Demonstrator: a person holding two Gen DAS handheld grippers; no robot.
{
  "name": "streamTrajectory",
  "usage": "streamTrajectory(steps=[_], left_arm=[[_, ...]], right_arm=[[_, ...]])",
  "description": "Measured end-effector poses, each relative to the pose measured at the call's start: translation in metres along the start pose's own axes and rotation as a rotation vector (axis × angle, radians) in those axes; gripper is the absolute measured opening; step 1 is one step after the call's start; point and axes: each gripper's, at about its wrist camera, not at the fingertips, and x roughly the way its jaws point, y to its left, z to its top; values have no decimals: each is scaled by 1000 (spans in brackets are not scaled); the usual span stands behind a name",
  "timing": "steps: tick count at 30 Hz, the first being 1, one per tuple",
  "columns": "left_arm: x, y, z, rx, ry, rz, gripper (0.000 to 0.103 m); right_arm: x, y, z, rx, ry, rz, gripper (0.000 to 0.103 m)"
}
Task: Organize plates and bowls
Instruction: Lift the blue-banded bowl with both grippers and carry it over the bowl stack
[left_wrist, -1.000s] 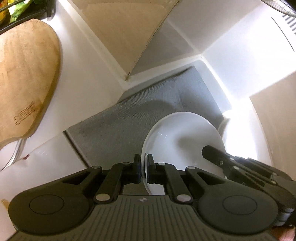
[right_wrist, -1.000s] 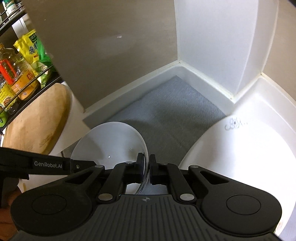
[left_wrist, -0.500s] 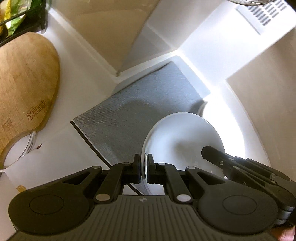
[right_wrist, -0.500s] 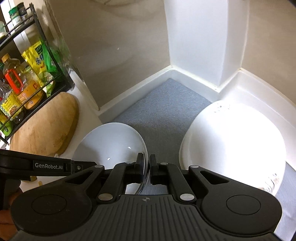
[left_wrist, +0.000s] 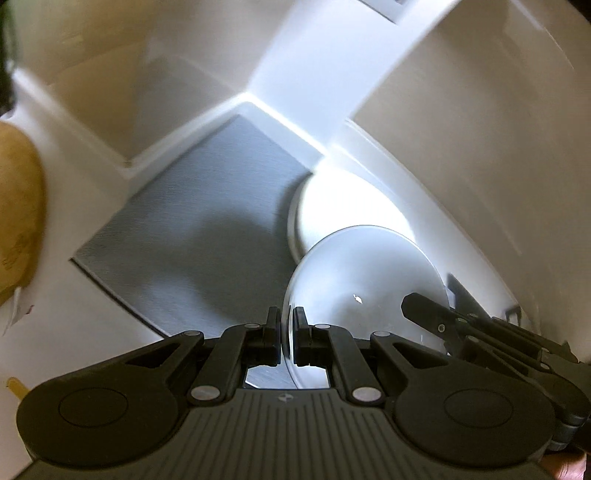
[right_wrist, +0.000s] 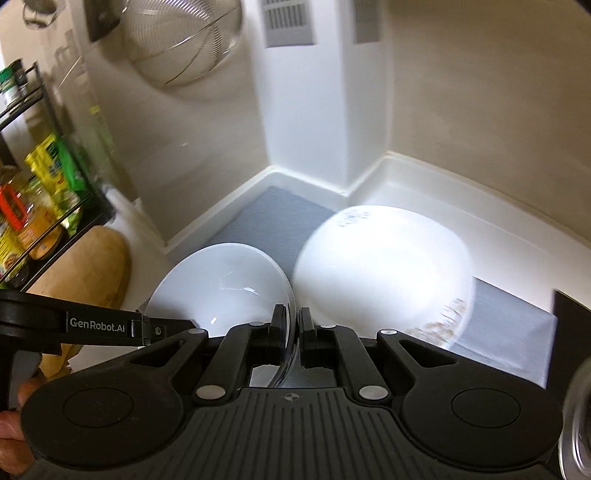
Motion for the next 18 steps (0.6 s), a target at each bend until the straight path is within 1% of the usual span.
streamTrajectory(steps=[12, 18], left_arm=[[14, -61, -20, 181, 79, -77, 6], [27, -84, -34, 269, 129, -81, 6]], right_arm=[[-52, -36, -37, 135, -42, -134, 7], [-65, -51, -59, 206, -39, -175, 7]])
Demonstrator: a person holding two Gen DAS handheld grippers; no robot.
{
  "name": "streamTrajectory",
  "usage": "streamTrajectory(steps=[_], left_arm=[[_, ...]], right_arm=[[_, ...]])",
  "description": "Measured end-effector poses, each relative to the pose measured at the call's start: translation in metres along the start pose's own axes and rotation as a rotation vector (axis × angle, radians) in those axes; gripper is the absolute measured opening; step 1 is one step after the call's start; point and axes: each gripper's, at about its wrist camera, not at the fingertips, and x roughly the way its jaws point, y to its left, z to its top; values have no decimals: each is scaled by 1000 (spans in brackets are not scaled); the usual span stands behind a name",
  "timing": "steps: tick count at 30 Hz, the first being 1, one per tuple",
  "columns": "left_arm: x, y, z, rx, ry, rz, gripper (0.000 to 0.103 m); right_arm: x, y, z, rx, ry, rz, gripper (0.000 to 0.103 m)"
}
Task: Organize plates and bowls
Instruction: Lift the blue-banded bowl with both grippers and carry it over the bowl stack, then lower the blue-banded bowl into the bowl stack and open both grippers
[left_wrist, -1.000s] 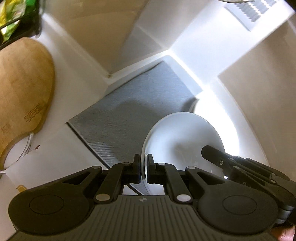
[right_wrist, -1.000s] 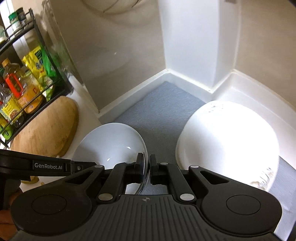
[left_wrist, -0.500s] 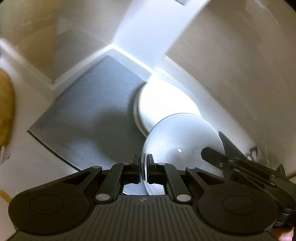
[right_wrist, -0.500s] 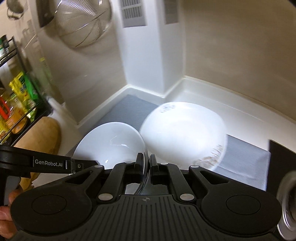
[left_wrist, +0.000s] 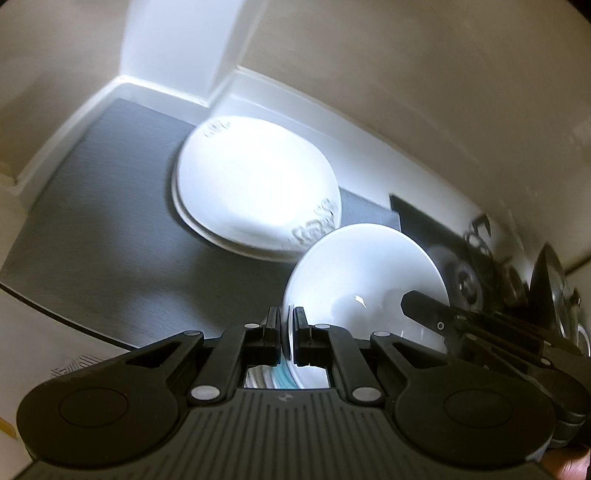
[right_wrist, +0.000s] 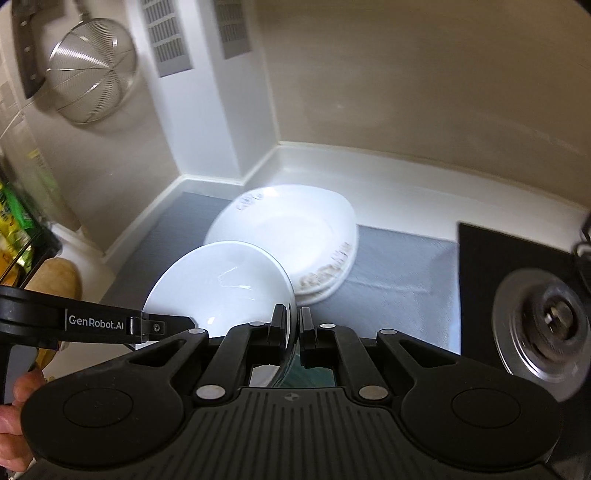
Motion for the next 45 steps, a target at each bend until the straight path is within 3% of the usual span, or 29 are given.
streamTrajectory(steps=[13, 45], left_arm=[[24, -11, -15, 91, 80, 54, 6], [46, -13, -13, 113, 149, 67, 7]], right_arm=[[10, -21, -32, 105, 55, 4, 6], [31, -34, -40, 134, 100, 20, 7]])
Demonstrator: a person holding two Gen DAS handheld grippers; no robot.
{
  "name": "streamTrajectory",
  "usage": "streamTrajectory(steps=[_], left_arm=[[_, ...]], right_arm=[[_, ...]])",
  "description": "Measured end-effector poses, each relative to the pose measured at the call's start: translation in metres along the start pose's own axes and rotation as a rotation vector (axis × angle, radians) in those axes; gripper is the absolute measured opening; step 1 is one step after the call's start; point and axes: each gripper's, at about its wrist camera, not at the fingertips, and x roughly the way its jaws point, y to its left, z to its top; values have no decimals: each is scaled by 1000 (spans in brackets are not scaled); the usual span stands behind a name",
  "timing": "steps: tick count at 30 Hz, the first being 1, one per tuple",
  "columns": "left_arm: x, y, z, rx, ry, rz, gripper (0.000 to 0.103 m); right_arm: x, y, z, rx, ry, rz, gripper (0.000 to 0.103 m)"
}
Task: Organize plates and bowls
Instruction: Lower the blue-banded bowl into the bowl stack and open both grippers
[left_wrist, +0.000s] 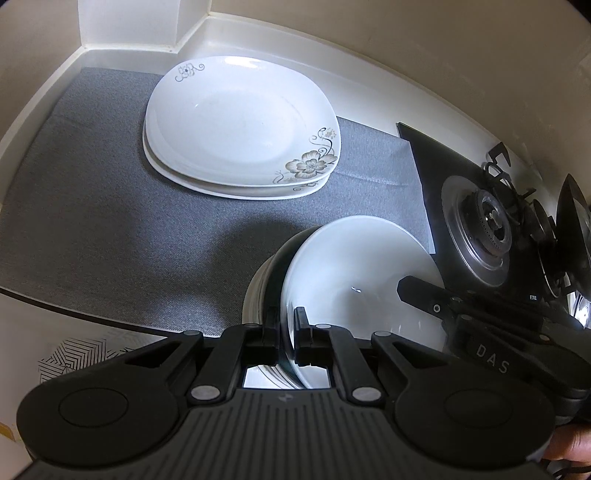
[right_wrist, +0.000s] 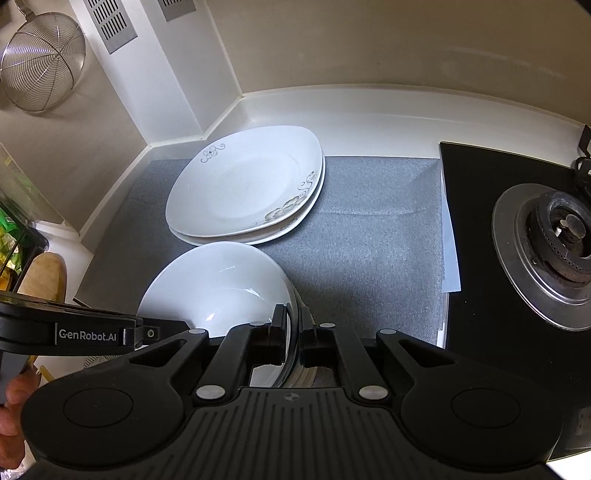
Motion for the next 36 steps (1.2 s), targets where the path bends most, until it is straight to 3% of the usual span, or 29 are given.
streamTrajectory(steps=[27, 29, 31, 34, 36], left_arm=[[-17, 0, 3, 30, -21, -5, 14], [-19, 0, 4, 38, -27, -13, 26], [-24, -1, 3, 45, -51, 14, 67], [-32, -3, 4, 71, -111, 52, 84], [-31, -2, 6, 75, -119, 62, 89]], right_arm=[[4, 4, -4, -38, 8, -33, 9], [5, 4, -3, -44, 7, -36, 8], [4, 4, -2, -45, 7, -32, 10], [6, 4, -1, -46, 12, -35, 10], [6, 3, -1, -35, 16, -34, 11]])
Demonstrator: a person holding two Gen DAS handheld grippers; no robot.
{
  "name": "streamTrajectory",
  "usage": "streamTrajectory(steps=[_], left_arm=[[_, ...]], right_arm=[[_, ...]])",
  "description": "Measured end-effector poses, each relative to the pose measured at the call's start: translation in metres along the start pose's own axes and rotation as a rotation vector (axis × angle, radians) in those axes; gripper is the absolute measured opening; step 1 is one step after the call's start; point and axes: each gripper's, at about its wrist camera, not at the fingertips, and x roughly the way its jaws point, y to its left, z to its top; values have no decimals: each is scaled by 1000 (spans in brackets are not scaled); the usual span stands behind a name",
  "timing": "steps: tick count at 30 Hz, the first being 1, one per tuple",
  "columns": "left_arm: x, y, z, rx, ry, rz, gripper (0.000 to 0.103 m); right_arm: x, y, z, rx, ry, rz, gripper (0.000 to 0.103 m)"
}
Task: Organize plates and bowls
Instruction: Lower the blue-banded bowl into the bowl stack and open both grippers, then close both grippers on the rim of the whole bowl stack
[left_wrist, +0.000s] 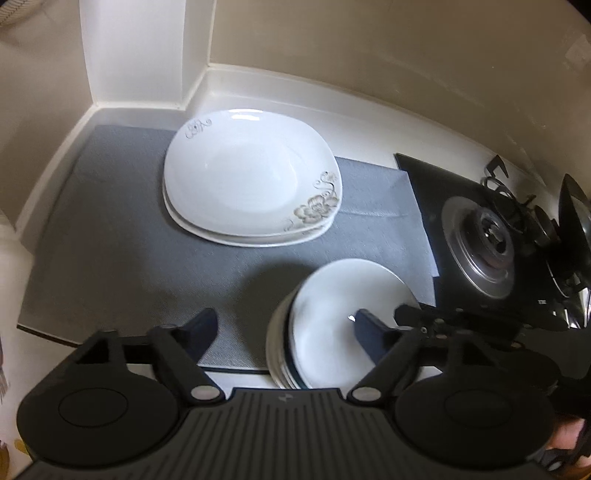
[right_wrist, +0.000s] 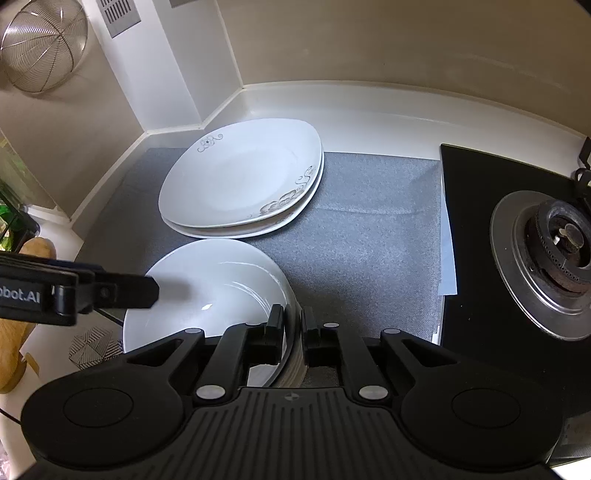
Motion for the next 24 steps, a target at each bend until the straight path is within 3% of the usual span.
streamTrajectory(steps=[3, 5, 10, 24], left_arm=[[8, 4, 1, -13, 19, 7, 90], [14, 8, 0, -26, 35, 16, 90], [26, 16, -3, -48, 61, 31, 97], [55, 26, -8, -55, 133, 30, 97]], right_arm=[[1, -3, 2, 18, 12, -5, 20], [0, -4, 4, 28, 14, -15, 42], [-4, -1, 4, 13, 29, -27, 63], [-6, 2, 0, 1, 55, -56, 70]])
